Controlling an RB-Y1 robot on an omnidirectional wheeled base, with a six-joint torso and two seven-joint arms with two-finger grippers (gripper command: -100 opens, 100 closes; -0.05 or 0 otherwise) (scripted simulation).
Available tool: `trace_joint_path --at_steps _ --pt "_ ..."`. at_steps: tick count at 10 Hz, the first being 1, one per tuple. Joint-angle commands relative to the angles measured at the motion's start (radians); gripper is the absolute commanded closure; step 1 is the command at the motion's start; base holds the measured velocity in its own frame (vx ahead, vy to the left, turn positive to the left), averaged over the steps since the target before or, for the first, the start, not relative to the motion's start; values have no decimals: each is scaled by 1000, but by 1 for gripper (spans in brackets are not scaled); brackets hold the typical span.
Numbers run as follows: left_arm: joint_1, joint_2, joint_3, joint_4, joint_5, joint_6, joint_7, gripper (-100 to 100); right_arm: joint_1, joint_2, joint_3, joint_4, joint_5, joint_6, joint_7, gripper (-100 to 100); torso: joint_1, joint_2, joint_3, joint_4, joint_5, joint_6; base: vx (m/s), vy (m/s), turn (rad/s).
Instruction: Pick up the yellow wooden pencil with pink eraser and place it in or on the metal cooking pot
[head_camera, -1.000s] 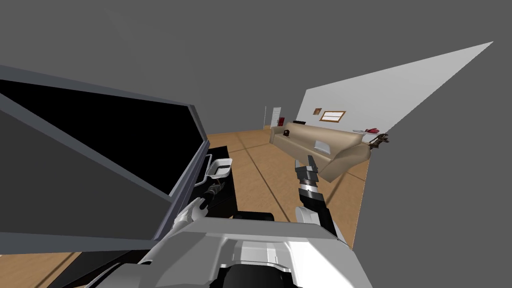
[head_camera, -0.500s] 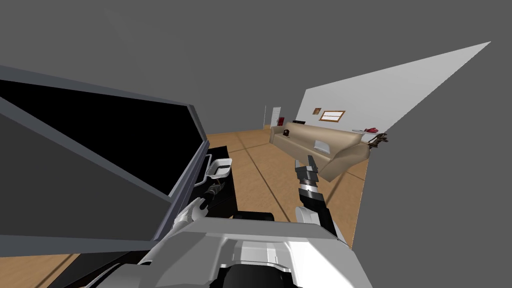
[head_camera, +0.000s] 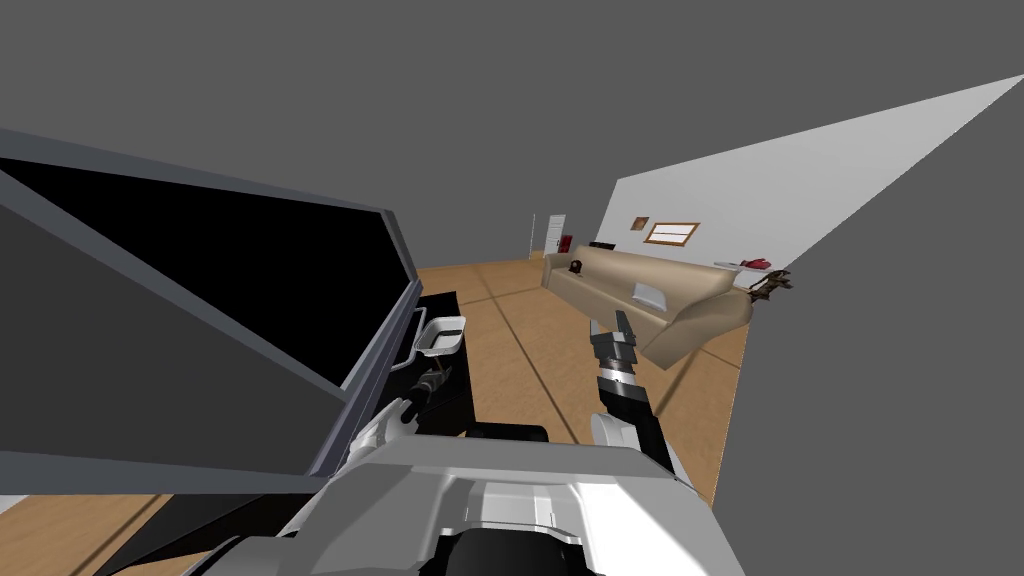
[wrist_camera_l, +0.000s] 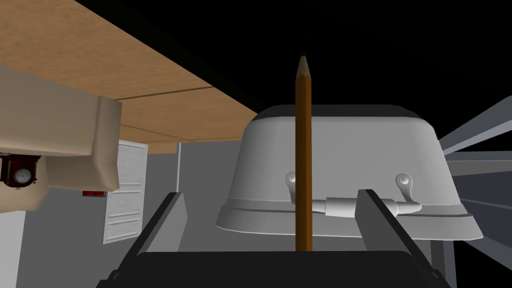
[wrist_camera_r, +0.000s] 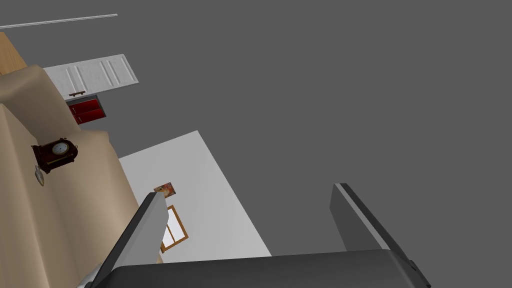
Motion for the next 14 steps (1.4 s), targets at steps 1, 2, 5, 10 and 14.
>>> trace_joint_path --at_steps 1,2,5,10,14 --pt "-1 -9 8 8 -5 -10 -10 -100 0 0 0 0 0 0 0 0 0 0 0 0 0 0 8 -10 30" --pt "-1 -9 8 8 -5 -10 -10 -100 0 0 0 0 0 0 0 0 2 1 0 0 0 0 4 -5 14" --pt "-1 -9 8 8 -5 -10 -10 -100 0 0 0 0 0 0 0 0 3 2 1 0 1 0 -2 2 -7" --pt "14 -40 27 12 -21 -36 -43 -100 0 0 0 0 0 0 0 0 3 2 1 0 1 0 6 -7 20" --pt "17 -46 31 12 -25 -41 -50 -100 0 0 0 0 0 0 0 0 2 1 1 0 0 0 13 -16 46"
